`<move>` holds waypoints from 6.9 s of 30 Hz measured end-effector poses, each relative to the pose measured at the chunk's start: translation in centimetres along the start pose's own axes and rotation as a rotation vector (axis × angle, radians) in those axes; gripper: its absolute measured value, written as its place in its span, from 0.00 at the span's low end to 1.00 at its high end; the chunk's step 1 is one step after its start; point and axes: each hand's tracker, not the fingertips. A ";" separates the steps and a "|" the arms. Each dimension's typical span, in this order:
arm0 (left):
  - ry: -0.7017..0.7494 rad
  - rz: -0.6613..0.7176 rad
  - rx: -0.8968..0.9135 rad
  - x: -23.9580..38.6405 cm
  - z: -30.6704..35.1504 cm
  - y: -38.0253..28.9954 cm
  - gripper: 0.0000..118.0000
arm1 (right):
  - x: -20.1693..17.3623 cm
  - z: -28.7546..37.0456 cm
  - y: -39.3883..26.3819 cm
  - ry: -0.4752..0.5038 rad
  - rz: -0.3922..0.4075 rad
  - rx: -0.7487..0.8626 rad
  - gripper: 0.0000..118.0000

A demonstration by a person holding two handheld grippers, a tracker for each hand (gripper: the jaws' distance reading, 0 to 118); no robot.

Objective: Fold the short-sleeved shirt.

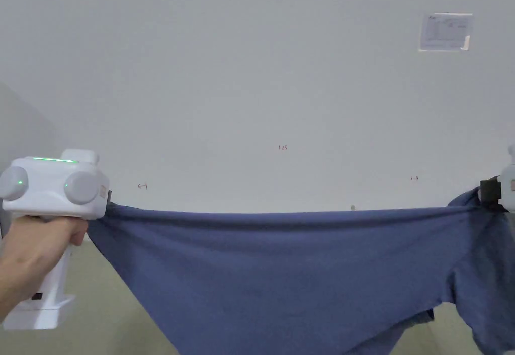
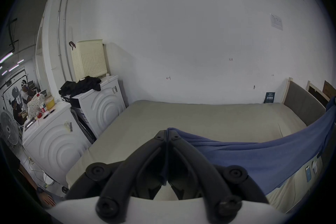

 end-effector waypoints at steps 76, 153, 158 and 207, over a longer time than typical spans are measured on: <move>-0.176 0.051 -0.316 -3.4 5.7 -36.9 0.99 | -3.8 6.8 -36.2 0.059 -0.119 -0.334 0.94; -0.327 0.066 -0.598 -3.4 -5.5 -40.1 0.03 | -16.6 -29.1 -35.8 0.174 0.276 -0.736 0.88; -0.319 0.057 -0.602 -3.1 -5.4 -39.8 0.03 | -17.2 -27.2 -33.1 0.248 0.258 -0.701 0.02; -0.084 0.038 0.051 7.2 -2.4 10.2 0.03 | -7.8 -6.5 11.5 0.063 0.068 0.125 0.02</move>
